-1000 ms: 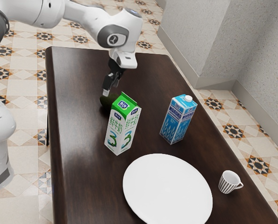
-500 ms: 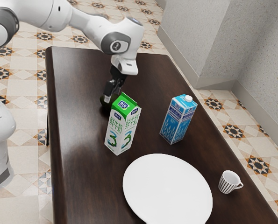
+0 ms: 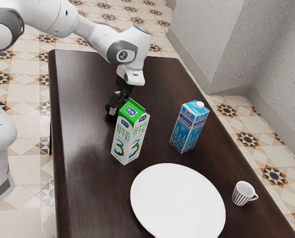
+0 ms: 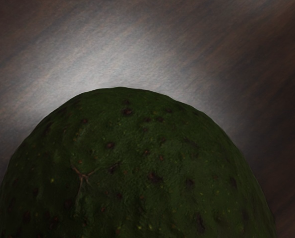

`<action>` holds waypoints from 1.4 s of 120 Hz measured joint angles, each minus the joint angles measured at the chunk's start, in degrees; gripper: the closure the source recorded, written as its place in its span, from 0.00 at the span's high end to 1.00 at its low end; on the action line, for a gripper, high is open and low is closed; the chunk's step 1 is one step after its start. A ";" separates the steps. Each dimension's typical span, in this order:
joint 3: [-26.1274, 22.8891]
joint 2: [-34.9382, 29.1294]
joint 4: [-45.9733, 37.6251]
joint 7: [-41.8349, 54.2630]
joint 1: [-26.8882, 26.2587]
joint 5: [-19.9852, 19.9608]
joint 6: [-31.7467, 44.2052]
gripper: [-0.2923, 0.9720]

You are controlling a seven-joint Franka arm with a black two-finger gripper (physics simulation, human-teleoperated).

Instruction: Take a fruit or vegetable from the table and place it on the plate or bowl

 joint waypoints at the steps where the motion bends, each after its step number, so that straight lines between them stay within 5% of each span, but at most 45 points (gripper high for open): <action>1: 0.00 0.00 -0.01 0.01 0.00 -0.01 0.03 0.77; 51: 0.15 -4.56 0.20 0.09 -0.22 0.40 1.16 0.46; 70: -0.10 -11.26 2.65 -0.01 -0.76 0.63 0.36 0.50; 98: -4.47 -11.59 19.60 -0.75 -1.30 2.86 -6.01 0.48; 112: -10.40 -7.46 29.65 -1.82 -1.23 4.54 -9.27 0.49; 129: -24.21 0.17 38.83 -4.72 -0.90 8.61 -12.49 0.48; 149: -39.99 7.45 41.22 -10.20 -1.12 14.61 -14.55 0.47; 168: -48.43 11.38 39.22 -16.58 -5.05 18.55 -15.41 0.43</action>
